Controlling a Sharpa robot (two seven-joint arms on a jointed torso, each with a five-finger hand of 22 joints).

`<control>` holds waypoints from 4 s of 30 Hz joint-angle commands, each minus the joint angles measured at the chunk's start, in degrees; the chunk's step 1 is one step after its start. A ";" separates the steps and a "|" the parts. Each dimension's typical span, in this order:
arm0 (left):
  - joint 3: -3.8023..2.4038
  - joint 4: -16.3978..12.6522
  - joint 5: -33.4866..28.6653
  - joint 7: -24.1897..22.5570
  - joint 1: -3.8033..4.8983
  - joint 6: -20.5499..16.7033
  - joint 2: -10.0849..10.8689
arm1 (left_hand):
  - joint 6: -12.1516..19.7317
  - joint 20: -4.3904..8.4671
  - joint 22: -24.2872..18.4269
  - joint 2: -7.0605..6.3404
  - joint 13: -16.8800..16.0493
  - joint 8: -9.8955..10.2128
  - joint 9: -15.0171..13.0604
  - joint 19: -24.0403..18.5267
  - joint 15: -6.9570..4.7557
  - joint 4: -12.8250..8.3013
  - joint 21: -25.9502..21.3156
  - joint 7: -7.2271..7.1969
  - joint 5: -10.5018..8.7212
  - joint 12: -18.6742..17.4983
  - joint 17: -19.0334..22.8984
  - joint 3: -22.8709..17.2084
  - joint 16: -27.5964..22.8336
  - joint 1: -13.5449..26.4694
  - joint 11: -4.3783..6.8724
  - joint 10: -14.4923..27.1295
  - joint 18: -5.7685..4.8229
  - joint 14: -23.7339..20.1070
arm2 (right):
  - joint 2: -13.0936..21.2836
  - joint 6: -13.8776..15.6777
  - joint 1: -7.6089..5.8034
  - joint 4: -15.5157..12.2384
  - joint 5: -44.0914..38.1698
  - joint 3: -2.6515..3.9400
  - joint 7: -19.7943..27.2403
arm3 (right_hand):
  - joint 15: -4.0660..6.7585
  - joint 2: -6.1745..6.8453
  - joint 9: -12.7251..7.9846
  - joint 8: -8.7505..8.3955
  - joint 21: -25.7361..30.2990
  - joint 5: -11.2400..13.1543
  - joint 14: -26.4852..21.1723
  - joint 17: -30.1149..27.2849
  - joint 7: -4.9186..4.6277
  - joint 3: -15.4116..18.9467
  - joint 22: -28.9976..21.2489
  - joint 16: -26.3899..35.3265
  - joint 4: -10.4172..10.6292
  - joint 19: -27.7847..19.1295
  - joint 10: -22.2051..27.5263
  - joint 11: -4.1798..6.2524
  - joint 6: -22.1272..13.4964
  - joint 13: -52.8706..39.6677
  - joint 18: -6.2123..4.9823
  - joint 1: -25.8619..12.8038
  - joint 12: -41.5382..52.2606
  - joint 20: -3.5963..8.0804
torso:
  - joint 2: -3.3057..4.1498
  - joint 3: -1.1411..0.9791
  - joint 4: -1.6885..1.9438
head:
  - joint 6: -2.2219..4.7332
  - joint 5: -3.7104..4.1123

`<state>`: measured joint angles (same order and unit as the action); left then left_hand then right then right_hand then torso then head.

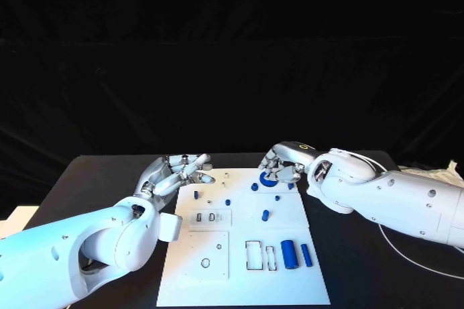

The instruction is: Assemble the parts on the task board

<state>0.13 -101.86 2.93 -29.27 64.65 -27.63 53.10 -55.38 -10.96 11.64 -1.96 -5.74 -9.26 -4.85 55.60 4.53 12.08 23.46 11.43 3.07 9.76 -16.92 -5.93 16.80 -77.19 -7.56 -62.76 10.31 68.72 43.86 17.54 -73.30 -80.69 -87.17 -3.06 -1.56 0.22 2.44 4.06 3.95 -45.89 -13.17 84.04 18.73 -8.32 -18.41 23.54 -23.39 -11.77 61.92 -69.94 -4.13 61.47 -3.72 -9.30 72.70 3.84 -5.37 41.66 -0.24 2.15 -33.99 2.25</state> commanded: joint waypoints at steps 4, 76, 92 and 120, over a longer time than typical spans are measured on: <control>-0.17 -1.60 0.40 0.57 0.68 1.74 0.90 | -0.28 -0.09 -0.01 0.26 0.02 0.44 0.11 -0.14 0.20 -0.37 -0.14 0.05 0.05 -0.24 -0.16 0.04 -0.30 -0.40 -0.43 0.03 0.02 -0.29 | -0.82 -5.51 -0.68 -0.09 -8.28 0.02 -4.53 | 0.33 1.24 -0.09 -0.30 -8.22 0.97 2.41 6.44 0.29 -0.84 8.00 -10.64 1.78 3.19 3.16 -0.31 -0.79 -0.02 -0.37 -0.42 -0.25 0.18 | 2.02 -0.21 0.57 | 0.69 0.29; -0.18 -0.59 0.40 2.98 1.56 3.66 0.89 | -0.08 -0.27 -0.03 0.36 0.05 1.16 0.37 -0.39 0.40 -0.67 -0.25 0.37 0.05 -1.21 -1.15 0.54 -0.77 -0.18 -0.70 0.32 0.02 -0.45 | -9.26 4.80 -1.28 4.78 -9.21 0.27 -9.49 | 0.75 -0.32 1.99 0.96 -32.51 5.69 1.41 36.35 1.30 -5.80 41.17 -43.98 8.77 13.74 -0.41 0.41 5.05 -0.18 4.28 1.88 -0.30 0.19 | 4.68 -0.35 2.08 | 0.91 0.30; -0.19 -1.16 0.39 3.21 1.57 4.00 1.06 | -0.09 -0.28 -0.04 0.39 0.04 1.19 0.38 -0.43 0.41 -0.71 -0.27 0.36 0.05 -1.25 -1.20 0.54 -0.81 -0.21 -0.71 0.31 0.01 -0.48 | -14.13 3.77 -1.20 9.93 -8.90 0.27 -9.75 | 0.64 -0.19 2.04 0.77 -32.51 5.51 1.30 36.10 1.12 -5.94 41.12 -43.91 9.09 13.62 -0.20 0.27 4.85 -0.14 4.26 1.65 -0.30 0.11 | 5.26 -0.23 2.57 | 1.09 0.58; -0.19 -1.03 0.39 3.44 1.57 4.42 1.07 | -0.09 -0.29 -0.04 0.40 0.04 1.23 0.40 -0.47 0.42 -0.75 -0.28 0.36 0.05 -1.30 -1.27 0.57 -0.85 -0.21 -0.72 0.32 0.02 -0.51 | -16.78 0.31 -1.04 12.33 -7.77 0.25 -9.61 | -0.21 1.37 1.67 -0.47 -31.72 5.77 0.62 34.20 -0.10 -6.07 39.40 -42.90 10.21 12.20 3.14 -0.76 2.11 0.13 3.93 0.69 -0.45 -0.50 | 5.33 -0.24 2.62 | 0.65 0.63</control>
<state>-0.01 -102.73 3.02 -25.59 66.15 -24.50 54.20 -55.37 -11.17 11.60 -1.97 -5.70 -8.37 -4.53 55.38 4.72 11.61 23.45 11.44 3.06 8.76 -18.13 -5.46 16.14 -77.19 -7.97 -62.34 10.29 68.52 27.36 19.17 -74.37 -68.61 -95.02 -2.81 -10.94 0.40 3.45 6.32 4.02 -77.86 -7.44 84.06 53.25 -8.12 -24.53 63.26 -66.50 -1.93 74.49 -67.51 -4.85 64.26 -3.64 -5.71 73.65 3.72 -5.93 46.96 -0.47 4.80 -33.31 2.91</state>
